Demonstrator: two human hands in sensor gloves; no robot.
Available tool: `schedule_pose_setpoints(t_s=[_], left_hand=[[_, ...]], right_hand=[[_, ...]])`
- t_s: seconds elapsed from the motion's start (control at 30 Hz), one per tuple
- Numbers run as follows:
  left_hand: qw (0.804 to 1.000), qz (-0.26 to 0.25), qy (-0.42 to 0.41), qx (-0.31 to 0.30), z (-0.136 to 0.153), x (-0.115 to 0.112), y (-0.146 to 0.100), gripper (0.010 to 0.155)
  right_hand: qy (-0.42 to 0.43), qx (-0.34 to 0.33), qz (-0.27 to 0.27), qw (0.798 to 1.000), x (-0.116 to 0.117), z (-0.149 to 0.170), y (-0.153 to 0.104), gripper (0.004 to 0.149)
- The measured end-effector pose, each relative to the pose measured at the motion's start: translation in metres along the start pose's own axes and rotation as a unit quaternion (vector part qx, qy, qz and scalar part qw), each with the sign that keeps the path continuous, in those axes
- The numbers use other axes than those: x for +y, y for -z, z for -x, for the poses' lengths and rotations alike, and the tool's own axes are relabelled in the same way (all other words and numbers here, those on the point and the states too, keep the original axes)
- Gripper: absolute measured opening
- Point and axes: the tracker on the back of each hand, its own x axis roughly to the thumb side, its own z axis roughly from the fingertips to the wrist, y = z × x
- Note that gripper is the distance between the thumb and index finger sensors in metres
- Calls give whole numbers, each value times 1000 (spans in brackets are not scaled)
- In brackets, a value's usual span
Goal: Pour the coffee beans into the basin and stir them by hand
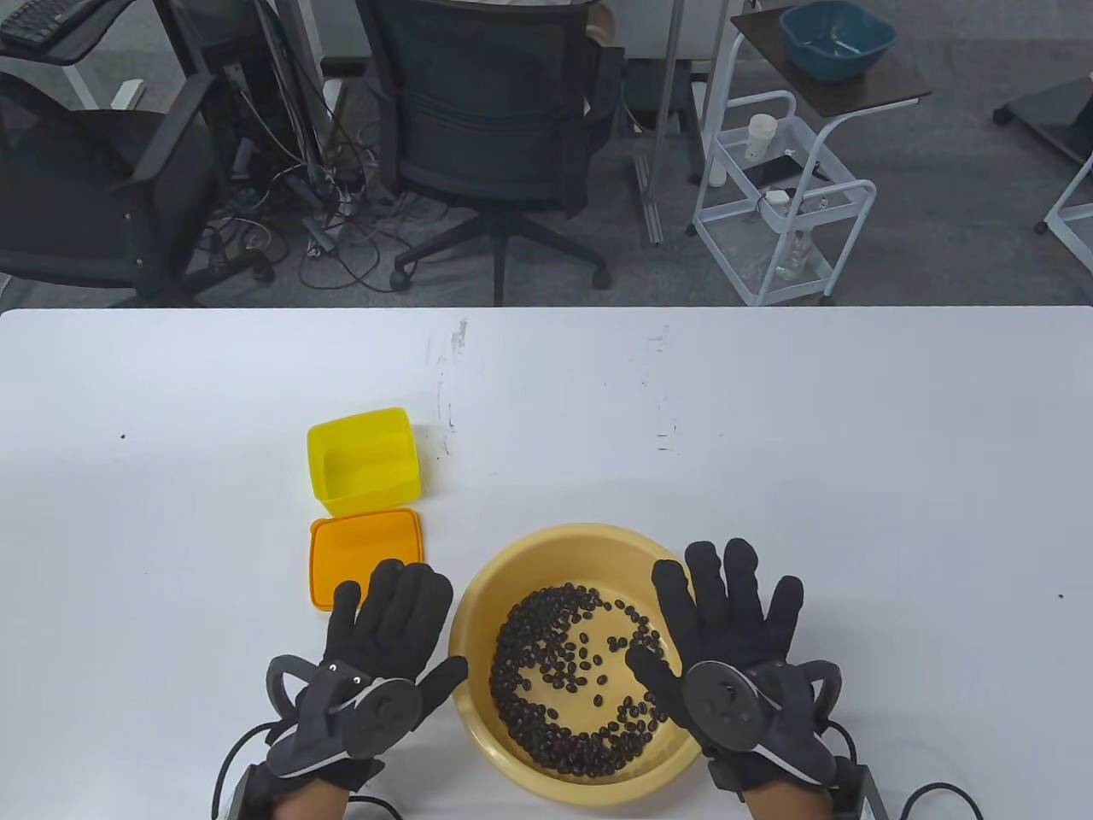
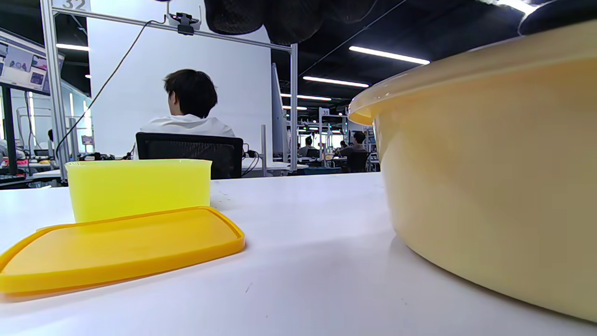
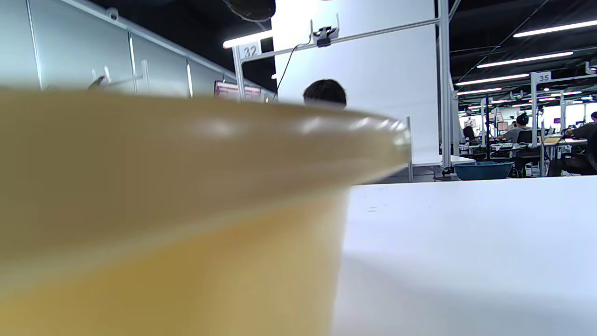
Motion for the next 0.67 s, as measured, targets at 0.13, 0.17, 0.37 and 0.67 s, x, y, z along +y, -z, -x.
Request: schedule_pose_setpoints(t_s=[0.13,0.17,0.37,0.67], left_hand=[[1000,8,11,-11,-4,-1,-1,79],[1000,7,13,-13,-4,-1,-1,79],[1000,14,15,-20,-8,-5,-3,80],[1000,16,10,-20,-11,-6,-3,80]], right_hand=[[13,-2,0,1000,8,-1,-8,84],[12,-1,0,1000,9,0,-11,84],[24,-1,-9,1000,13,4,-17,83],[25,-13,-12,1000,13,4,-23,83]])
